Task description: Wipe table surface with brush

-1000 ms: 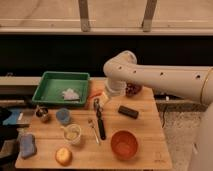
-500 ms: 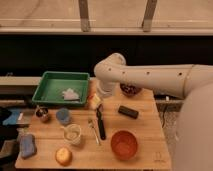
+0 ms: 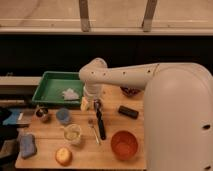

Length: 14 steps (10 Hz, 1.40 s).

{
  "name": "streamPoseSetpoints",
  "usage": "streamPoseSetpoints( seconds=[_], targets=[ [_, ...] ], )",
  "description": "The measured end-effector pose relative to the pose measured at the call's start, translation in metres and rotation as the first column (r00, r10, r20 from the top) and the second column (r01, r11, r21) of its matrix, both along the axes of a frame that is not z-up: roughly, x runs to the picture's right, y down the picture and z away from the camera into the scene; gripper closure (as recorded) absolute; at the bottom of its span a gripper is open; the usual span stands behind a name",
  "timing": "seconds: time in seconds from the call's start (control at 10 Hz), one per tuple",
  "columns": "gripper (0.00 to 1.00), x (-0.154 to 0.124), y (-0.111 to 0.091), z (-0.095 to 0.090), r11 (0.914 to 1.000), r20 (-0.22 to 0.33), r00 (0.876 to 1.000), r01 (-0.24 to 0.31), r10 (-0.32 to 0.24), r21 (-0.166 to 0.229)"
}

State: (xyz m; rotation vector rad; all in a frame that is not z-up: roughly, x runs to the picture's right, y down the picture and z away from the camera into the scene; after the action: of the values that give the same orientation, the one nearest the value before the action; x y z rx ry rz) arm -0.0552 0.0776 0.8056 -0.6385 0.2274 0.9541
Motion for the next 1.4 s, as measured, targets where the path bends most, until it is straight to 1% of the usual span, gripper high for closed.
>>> streamPoseSetpoints(
  seconds=[0.1,0.3,0.4,0.5,1.0,1.1,1.2,1.4],
  targets=[
    [0.20,0.010,-0.002,0.003,0.9999,-0.032,0.999,-0.008,0.008,0.006],
    [0.20,0.036,-0.003,0.005,0.9996,-0.103,0.995,-0.015,0.018,0.025],
    [0.20,0.050,-0.002,0.006,0.9992,-0.143,0.989,-0.025,0.029,0.032],
    [0.20,0.052,-0.001,0.007,0.9990,-0.154,0.987,-0.031,0.036,0.033],
    [0.20,0.048,-0.003,0.007,0.9990,-0.148,0.988,-0.032,0.036,0.031],
    [0.20,0.046,0.002,0.010,0.9992,-0.142,0.989,-0.038,0.039,0.007],
    [0.20,0.047,0.012,0.016,0.9987,-0.138,0.989,-0.047,0.044,-0.021],
    [0.20,0.047,0.023,0.022,0.9968,-0.136,0.989,-0.060,0.052,-0.053]
  ],
)
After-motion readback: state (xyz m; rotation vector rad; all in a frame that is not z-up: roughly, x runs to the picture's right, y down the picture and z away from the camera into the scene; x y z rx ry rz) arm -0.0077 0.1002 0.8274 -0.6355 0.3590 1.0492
